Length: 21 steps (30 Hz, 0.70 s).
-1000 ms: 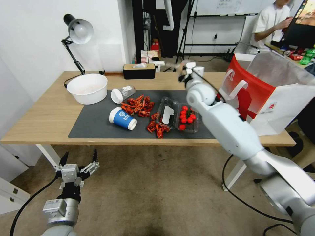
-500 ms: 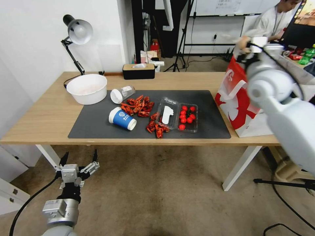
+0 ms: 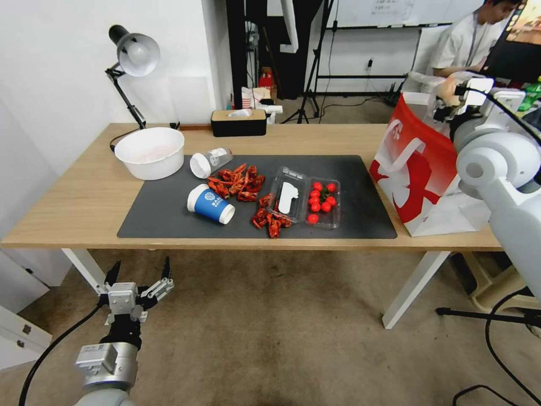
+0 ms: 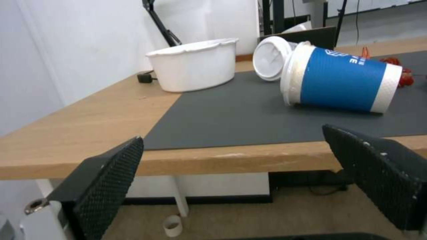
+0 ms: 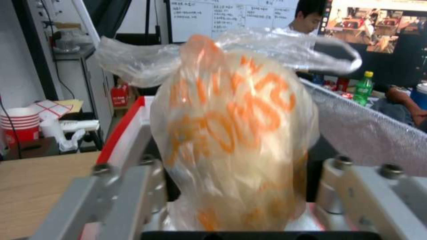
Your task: Pick up the trash from the table and place it into the takeout bag.
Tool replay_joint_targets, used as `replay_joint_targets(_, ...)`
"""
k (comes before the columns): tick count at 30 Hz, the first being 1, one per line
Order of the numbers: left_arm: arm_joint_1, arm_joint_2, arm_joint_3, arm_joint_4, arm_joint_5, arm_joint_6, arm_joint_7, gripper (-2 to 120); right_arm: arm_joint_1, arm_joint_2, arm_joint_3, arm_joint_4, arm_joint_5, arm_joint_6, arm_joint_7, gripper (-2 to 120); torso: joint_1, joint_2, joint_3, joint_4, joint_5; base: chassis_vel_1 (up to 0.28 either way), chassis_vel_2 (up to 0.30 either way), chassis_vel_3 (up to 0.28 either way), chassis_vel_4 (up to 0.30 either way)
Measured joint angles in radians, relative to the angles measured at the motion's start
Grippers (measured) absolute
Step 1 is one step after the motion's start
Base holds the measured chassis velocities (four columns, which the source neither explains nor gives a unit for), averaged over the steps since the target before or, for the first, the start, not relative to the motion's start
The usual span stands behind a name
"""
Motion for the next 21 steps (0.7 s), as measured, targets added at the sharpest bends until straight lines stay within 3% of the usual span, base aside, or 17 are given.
replay_joint_targets(8, 0.0, 0.003, -0.004, -0.008, 0.0, 0.0, 0.0, 100, -0.009, -0.003, 0.012, 0.005, 0.008, 0.0, 0.0, 84, 0.0, 0.0, 0.0, -0.0001, -0.0001, 0.0, 0.0, 0.0, 0.0)
replay_joint_targets(14, 0.0, 0.004, -0.004, -0.012, 0.0, 0.001, 0.0, 100, -0.016, -0.008, 0.02, 0.012, 0.011, 0.001, 0.0, 100, 0.0, 0.0, 0.0, -0.0001, -0.0002, 0.0, 0.0, 0.0, 0.0)
replay_joint_targets(21, 0.002, 0.006, -0.005, -0.016, 0.0, 0.001, 0.001, 100, -0.025, -0.019, 0.031, 0.021, 0.016, 0.001, 0.0, 100, 0.0, 0.0, 0.0, -0.0001, -0.0001, 0.0, 0.0, 0.0, 0.0)
